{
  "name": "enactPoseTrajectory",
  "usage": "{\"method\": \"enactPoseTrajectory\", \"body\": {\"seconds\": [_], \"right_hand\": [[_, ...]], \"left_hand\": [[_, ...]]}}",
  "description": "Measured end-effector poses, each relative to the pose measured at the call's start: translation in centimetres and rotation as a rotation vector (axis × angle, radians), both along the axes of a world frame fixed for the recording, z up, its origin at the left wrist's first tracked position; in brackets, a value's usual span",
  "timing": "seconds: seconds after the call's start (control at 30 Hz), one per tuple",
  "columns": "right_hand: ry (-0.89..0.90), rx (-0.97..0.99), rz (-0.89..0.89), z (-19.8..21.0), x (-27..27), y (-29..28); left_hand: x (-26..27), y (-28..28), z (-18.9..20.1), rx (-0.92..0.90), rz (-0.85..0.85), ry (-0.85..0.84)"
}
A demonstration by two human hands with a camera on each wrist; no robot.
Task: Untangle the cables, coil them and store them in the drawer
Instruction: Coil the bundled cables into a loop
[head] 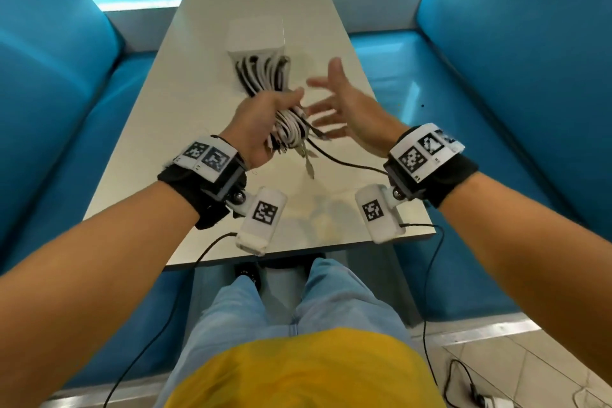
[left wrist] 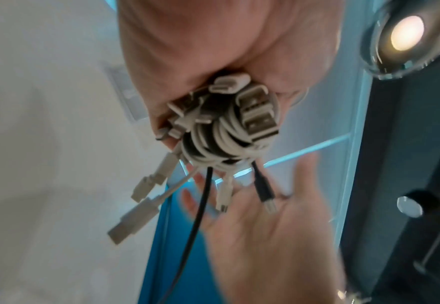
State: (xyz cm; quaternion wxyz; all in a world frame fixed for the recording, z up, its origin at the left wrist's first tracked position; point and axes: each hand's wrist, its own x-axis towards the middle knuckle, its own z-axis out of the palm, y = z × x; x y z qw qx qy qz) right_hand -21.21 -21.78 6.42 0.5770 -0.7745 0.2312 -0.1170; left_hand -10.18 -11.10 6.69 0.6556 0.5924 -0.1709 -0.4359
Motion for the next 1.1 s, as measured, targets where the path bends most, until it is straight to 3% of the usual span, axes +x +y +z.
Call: {"method": "enactPoseTrajectory", "body": {"seconds": [0.07, 0.17, 0.37, 0.47, 0.73, 0.87, 1.0, 1.1], "right_hand": [[0.116, -0.017, 0.039, -1.8, -0.2, 0.7], [0.097, -0.029, 0.076, -3.7, -0.6, 1.9], [0.089, -0.419, 0.144, -4.8, -0.3, 2.9], [-0.008, -0.298, 0.010, -4.9, 0.2, 3.0], [-0.130, 0.127, 0.017, -3.5, -0.6, 0.6], [-0.104, 0.134, -0.017, -3.5, -0.6, 0.5], [-0.061, -0.072, -0.001, -2.6, -0.4, 0.5], [-0.097, -0.139, 0.063, -2.1, -0.4, 0.7]], "left_hand": [[1.2, -0.2, 0.6, -0.067, 0.061, 0.095], [2.7, -0.1, 1.3, -0.064, 0.195, 0.158], [3.7, 0.4, 1.0, -0.002, 0.285, 0.211], [3.4, 0.7, 1.1, 0.007, 0.263, 0.229], [3.3, 1.4, 1.8, 0.003, 0.111, 0.256], [2.9, 1.1, 1.4, 0.026, 0.086, 0.211], [2.5, 0.7, 0.8, 0.126, 0.240, 0.003], [2.7, 0.4, 0.5, 0.135, 0.320, -0.002]]}}
